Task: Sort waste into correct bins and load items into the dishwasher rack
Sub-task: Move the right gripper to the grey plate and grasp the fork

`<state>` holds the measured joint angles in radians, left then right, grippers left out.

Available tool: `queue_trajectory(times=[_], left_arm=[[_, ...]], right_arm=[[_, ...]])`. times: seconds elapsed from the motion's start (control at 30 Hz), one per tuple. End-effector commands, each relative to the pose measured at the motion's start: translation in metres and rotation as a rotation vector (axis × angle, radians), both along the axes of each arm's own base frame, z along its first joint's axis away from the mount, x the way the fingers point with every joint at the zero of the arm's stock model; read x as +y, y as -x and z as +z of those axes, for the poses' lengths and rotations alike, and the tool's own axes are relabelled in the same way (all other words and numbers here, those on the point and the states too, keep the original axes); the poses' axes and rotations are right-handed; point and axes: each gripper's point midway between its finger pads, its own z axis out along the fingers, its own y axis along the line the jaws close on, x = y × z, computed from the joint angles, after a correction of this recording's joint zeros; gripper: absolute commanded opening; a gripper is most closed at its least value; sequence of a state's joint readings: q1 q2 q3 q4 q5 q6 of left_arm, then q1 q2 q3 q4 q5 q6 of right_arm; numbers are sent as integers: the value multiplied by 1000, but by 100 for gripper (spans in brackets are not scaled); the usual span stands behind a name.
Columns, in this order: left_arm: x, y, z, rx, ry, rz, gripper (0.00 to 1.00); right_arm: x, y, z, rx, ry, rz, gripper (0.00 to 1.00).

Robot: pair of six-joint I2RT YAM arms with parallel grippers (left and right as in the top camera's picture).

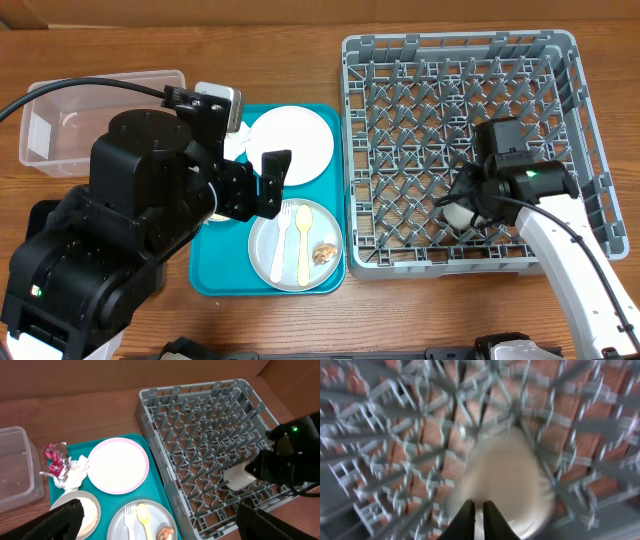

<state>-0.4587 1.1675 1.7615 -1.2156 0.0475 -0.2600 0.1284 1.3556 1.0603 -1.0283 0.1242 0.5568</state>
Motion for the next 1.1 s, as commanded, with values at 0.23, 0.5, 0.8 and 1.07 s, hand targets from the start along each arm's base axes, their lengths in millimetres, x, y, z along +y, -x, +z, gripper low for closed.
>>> queue_trajectory(times=[0.23, 0.5, 0.8, 1.07], left_arm=[[9, 1, -1, 2, -41, 42, 100], [22, -1, -38, 146, -155, 103, 100], [24, -15, -117, 493, -271, 265, 91], [34, 7, -178, 747, -381, 328, 87]], right_arm=[[32, -23, 126, -287, -124, 231, 39], [56, 13, 206, -530, -246, 369, 76], [60, 28, 196, -464, -279, 380, 92], [60, 27, 185, -412, -282, 374, 91]])
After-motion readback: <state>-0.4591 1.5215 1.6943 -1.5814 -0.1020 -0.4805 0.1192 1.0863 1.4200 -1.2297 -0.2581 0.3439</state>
